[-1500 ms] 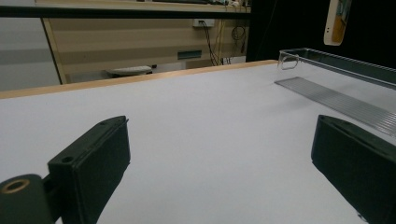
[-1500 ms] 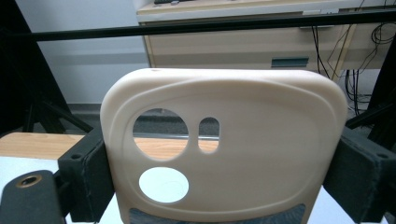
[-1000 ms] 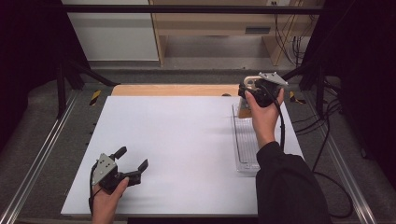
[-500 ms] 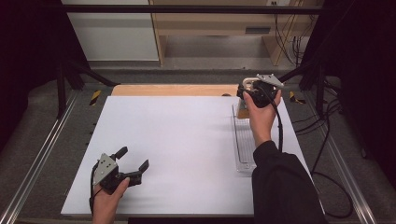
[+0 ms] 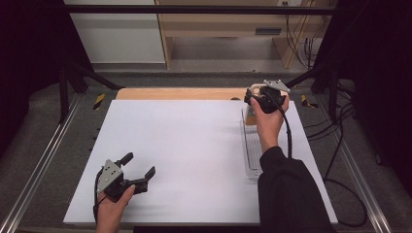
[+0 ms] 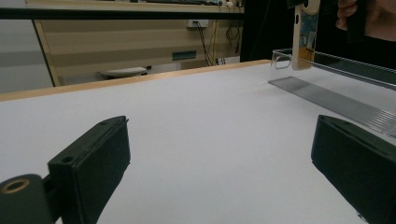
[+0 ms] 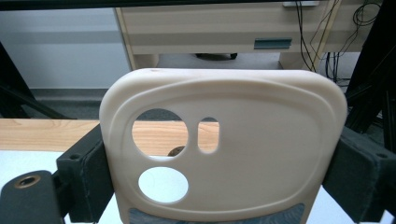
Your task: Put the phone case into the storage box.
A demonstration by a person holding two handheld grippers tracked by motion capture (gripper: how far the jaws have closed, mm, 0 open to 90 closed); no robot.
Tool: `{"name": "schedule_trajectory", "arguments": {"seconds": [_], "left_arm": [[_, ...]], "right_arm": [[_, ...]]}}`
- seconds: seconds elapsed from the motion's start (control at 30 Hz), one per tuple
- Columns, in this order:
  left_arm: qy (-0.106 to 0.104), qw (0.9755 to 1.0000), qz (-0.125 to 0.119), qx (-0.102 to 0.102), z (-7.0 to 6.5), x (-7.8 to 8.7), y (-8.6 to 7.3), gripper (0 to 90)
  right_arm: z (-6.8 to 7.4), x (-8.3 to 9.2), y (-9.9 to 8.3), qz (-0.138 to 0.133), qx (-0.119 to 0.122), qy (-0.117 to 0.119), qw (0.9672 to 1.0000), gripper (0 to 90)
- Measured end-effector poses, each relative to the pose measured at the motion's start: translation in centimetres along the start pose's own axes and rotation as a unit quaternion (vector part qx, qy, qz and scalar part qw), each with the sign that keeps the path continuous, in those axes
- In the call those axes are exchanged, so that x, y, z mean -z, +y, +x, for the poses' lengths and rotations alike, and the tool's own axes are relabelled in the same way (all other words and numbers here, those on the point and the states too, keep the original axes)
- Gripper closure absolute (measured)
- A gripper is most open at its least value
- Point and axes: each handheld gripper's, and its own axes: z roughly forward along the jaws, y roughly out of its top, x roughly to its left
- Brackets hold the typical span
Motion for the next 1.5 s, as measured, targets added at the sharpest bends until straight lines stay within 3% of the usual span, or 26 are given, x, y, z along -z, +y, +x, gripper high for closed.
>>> {"name": "schedule_trajectory", "arguments": {"seconds": [1.5], "left_arm": [[-0.007,0.9999,-0.006,-0.010,-0.1,0.0,0.1,4.4]], "right_arm": [[0.1,-1.6,-1.4,0.002,0.009,-0.022,0.9997,10.5]]}}
